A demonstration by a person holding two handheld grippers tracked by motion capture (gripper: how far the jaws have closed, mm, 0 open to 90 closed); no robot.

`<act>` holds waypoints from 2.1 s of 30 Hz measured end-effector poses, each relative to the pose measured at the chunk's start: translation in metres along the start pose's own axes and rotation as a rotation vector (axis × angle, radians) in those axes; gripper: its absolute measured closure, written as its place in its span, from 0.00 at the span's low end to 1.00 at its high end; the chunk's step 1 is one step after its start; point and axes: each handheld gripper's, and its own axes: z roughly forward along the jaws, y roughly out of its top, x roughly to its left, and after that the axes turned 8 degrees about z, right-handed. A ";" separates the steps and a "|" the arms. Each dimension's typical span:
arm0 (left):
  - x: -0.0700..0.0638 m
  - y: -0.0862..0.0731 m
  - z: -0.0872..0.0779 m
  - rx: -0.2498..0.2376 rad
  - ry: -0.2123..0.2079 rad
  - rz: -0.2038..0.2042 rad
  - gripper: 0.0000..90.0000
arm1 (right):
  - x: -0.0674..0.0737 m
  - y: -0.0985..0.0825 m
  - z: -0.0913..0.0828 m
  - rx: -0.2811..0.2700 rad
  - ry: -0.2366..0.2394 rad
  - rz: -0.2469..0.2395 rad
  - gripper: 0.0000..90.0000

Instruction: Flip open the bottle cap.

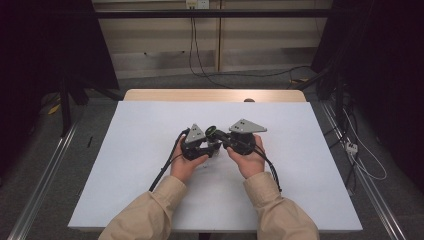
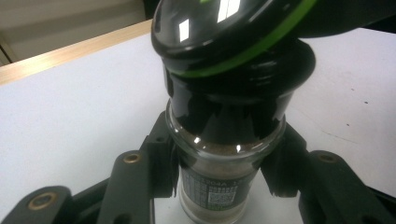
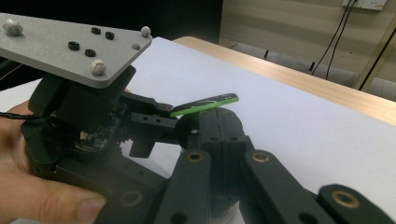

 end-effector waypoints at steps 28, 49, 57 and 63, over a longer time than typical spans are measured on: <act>0.000 0.000 0.000 0.005 0.003 -0.002 0.60 | 0.002 0.003 0.002 -0.008 0.003 0.001 1.00; -0.001 0.000 0.000 0.002 0.006 -0.006 0.60 | 0.004 0.005 0.003 -0.010 0.004 -0.005 1.00; -0.001 0.000 0.000 0.003 0.007 0.002 0.60 | 0.005 0.008 0.004 -0.009 0.009 -0.012 1.00; -0.001 0.000 0.000 0.003 0.008 0.003 0.60 | 0.006 0.009 0.005 -0.013 0.010 -0.013 1.00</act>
